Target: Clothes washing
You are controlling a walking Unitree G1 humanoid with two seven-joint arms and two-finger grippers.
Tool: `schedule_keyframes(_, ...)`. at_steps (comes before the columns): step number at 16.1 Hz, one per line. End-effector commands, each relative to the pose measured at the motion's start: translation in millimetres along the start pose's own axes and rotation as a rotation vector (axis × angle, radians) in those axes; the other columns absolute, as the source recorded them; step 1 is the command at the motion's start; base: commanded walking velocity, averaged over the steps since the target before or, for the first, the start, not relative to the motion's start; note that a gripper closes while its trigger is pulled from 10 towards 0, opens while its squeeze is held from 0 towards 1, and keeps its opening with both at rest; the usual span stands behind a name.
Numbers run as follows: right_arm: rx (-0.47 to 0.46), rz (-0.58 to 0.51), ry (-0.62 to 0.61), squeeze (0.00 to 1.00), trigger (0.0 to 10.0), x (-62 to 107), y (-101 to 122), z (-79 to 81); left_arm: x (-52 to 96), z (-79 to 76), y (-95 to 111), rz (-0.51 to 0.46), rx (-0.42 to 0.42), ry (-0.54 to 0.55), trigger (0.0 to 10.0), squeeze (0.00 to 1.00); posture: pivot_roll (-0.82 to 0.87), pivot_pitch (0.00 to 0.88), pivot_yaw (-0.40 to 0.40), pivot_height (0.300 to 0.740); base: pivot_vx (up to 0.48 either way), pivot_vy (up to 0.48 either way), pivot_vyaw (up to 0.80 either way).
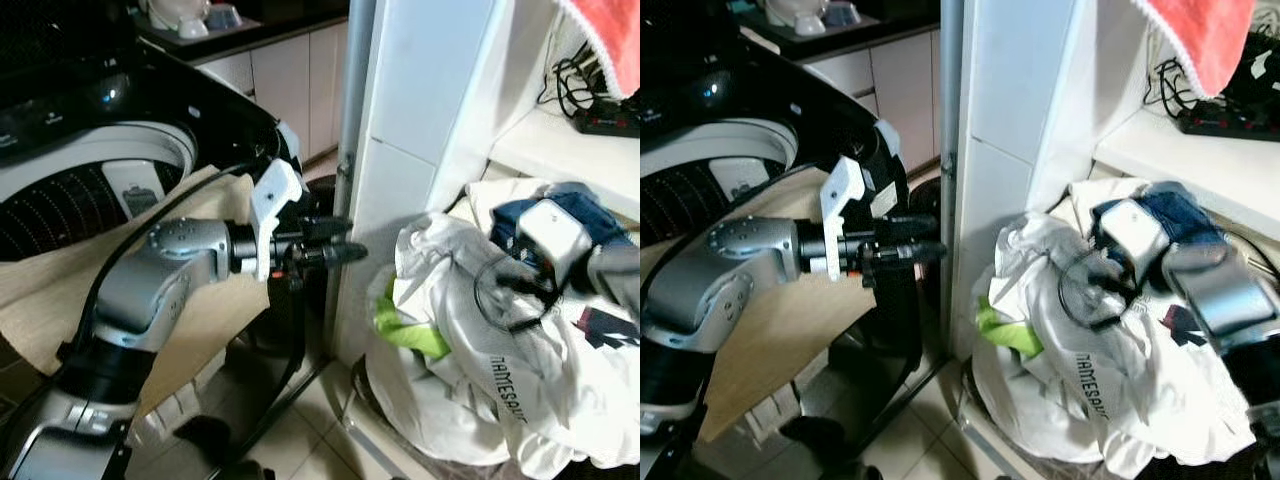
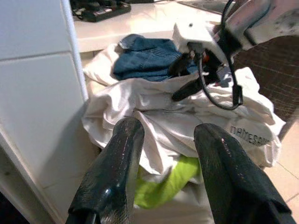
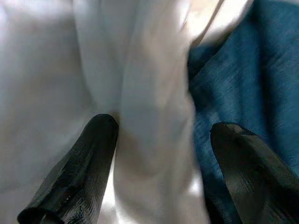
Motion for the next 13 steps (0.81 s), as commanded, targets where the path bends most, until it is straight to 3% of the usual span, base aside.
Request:
schedule_keyframes(1, 0.011, 0.012, 0.021, 0.00, 10.0, -3.0, -3.8, 1.4, -1.4, -5.1, 2.1, 0.009, -0.002, -0.015, 10.0, 0.00, -0.09, 0.000, 0.031, 0.740, 0.000, 0.000, 0.00)
schedule_keyframes(2, -0.003, 0.019, 0.026, 0.00, 5.2, -5.2, -6.7, 1.8, -1.6, -7.1, 1.5, 0.013, -0.002, -0.022, 10.0, 0.00, -0.08, 0.000, 0.030, 0.740, 0.000, 0.000, 0.00)
schedule_keyframes(3, -0.015, 0.017, 0.027, 0.00, 3.6, -5.9, -7.2, 1.7, -1.6, -7.6, 1.3, 0.014, -0.002, -0.023, 10.0, 0.00, -0.08, 0.000, 0.030, 0.740, 0.000, 0.000, 0.00)
schedule_keyframes(4, -0.027, 0.017, 0.031, 0.00, 0.0, -7.4, -8.6, 1.6, -1.2, -8.7, 0.6, 0.016, 0.001, -0.024, 10.0, 0.00, -0.08, 0.000, 0.030, 0.740, 0.000, 0.000, 0.00)
schedule_keyframes(13, -0.003, -0.021, 0.050, 0.00, 0.0, -7.8, -4.4, -1.8, 0.3, -15.1, -4.6, 0.045, 0.013, -0.052, 10.0, 0.00, -0.09, 0.000, 0.034, 0.740, 0.000, 0.000, 0.00)
Point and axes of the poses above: a point about 5 cm out from each wrist's last joint towards the gripper, its own x axis pointing back from the gripper into the wrist, its own y axis along the axis of the wrist's last joint, z = x × y, the point moved 2 cm from there along -x, pointing out of the wrist towards the gripper, and after that the axes turned 3 degrees about x, right-handed, at the moved point
